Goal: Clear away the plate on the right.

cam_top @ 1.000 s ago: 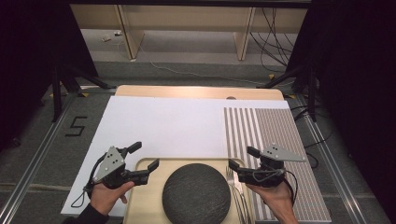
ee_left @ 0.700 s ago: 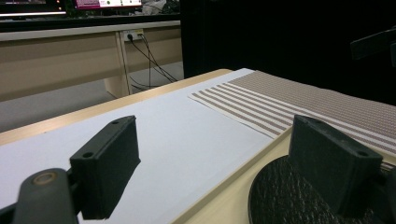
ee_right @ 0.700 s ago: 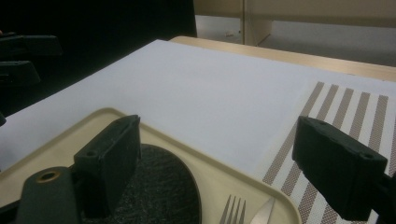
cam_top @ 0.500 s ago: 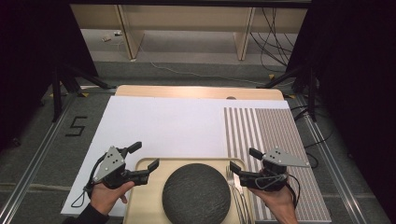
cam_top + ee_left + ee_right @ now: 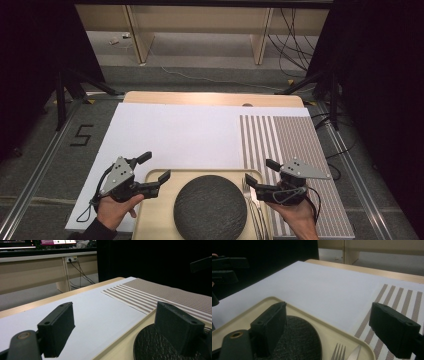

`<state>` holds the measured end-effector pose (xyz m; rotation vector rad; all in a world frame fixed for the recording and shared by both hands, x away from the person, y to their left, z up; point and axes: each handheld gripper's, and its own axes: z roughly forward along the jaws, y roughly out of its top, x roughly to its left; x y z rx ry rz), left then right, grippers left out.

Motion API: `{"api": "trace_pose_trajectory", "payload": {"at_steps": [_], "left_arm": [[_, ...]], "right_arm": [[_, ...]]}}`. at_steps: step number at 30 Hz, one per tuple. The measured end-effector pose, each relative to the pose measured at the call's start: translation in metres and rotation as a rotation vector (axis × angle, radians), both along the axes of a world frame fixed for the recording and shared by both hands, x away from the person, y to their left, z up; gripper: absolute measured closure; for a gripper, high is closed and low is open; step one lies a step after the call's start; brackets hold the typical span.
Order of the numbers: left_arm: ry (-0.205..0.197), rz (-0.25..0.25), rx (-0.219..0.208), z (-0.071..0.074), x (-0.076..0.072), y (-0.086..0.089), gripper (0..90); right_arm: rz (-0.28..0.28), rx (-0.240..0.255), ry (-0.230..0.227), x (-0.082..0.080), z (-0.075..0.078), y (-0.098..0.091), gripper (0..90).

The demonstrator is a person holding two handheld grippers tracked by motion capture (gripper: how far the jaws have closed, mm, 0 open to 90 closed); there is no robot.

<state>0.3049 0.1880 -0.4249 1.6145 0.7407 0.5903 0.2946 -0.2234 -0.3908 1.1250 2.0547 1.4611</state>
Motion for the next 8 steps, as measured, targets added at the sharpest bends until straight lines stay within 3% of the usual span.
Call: {"api": "trace_pose_trajectory", "payload": {"at_steps": [8], "left_arm": [[0.000, 0.000, 0.001, -0.0001, 0.0004, 0.0006, 16.0]], "right_arm": [[0.005, -0.004, 0.003, 0.0005, -0.0006, 0.0001, 15.9]]}}
